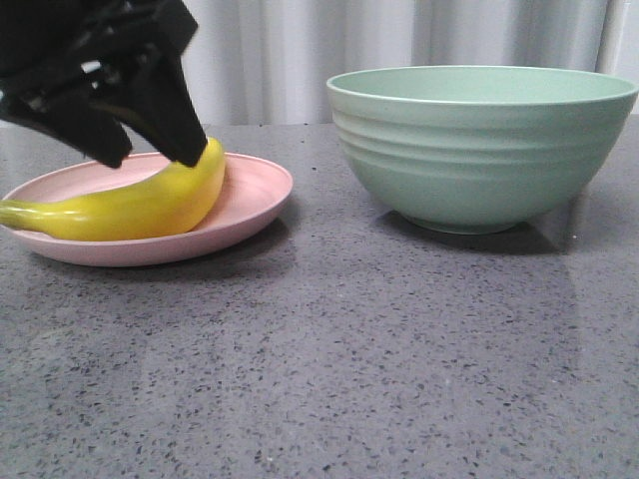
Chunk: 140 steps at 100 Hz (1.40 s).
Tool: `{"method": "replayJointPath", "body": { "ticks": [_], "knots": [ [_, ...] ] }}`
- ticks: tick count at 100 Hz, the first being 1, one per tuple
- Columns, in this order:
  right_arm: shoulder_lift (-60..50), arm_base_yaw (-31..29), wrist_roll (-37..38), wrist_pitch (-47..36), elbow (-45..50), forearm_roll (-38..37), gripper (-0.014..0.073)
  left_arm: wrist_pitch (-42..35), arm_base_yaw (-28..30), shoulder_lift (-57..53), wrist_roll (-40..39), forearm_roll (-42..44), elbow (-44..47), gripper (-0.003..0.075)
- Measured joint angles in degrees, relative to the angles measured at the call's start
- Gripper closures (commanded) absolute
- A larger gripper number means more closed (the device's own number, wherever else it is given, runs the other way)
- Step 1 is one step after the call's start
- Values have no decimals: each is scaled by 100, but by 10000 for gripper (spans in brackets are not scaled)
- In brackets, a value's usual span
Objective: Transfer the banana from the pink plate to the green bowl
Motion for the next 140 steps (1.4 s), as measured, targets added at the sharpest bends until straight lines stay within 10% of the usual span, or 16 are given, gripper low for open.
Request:
{"method": "replayJointPath", "body": {
  "ticks": [38, 67, 140],
  "knots": [
    [0, 0, 0, 9, 0, 0, 666, 292, 0, 353, 0, -13, -27, 309],
    [0, 0, 0, 9, 0, 0, 666, 292, 0, 353, 0, -17, -49, 738],
    [234, 558, 0, 761, -833, 0, 664, 1136, -288, -265, 1196, 277, -1448, 739]
  ]
}}
